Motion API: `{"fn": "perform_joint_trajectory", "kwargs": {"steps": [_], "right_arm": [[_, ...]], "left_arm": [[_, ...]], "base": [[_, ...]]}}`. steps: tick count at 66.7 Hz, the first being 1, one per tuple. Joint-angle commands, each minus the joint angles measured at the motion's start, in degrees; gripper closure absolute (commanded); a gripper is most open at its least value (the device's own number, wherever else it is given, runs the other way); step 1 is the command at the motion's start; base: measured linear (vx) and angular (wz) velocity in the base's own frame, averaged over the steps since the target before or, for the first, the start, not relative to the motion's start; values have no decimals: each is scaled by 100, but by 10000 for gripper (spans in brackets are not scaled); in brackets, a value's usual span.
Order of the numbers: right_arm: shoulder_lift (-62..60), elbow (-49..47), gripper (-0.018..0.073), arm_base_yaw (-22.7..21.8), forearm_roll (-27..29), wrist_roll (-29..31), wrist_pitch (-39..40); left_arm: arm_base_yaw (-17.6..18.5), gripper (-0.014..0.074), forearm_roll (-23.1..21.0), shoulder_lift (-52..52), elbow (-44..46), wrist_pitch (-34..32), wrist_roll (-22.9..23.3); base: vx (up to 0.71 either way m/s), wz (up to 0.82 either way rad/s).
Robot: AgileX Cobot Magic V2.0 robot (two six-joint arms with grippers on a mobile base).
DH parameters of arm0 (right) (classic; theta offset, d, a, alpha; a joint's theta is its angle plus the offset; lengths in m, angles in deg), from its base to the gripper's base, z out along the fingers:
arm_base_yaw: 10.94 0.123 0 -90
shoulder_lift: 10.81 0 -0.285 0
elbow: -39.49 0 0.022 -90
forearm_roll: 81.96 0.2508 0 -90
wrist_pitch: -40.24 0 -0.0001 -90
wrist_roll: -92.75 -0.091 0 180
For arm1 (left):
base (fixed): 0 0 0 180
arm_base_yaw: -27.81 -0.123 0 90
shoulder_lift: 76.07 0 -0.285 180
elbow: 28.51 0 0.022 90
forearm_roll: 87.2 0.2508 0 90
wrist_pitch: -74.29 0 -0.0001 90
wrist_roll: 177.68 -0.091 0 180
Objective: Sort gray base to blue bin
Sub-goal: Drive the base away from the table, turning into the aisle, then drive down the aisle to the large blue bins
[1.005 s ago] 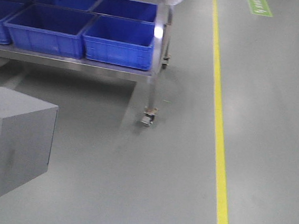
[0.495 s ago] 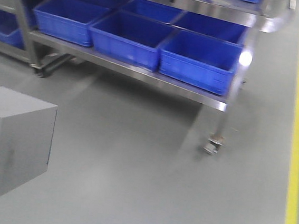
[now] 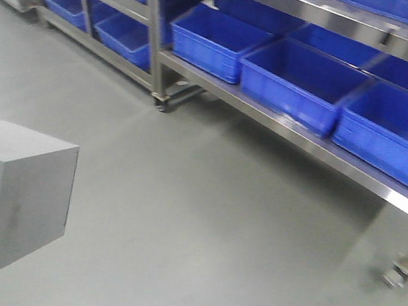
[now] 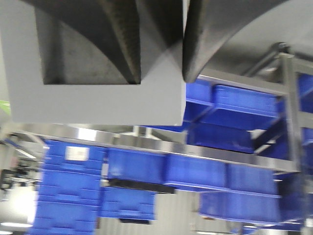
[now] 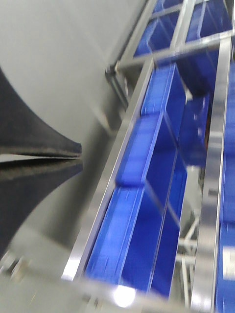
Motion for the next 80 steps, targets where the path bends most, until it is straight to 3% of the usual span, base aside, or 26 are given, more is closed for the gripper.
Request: {"fn": "perform_joint_trajectory", "kwargs": {"steps": [1, 80], "right_arm": [[103, 9, 564, -14, -25, 70, 413], [103, 9, 564, -14, -25, 70, 413]], "left_arm": [[15, 594, -61, 42, 203, -636, 51], [15, 594, -61, 42, 203, -636, 51]], "base": [[28, 56], [28, 55]]}}
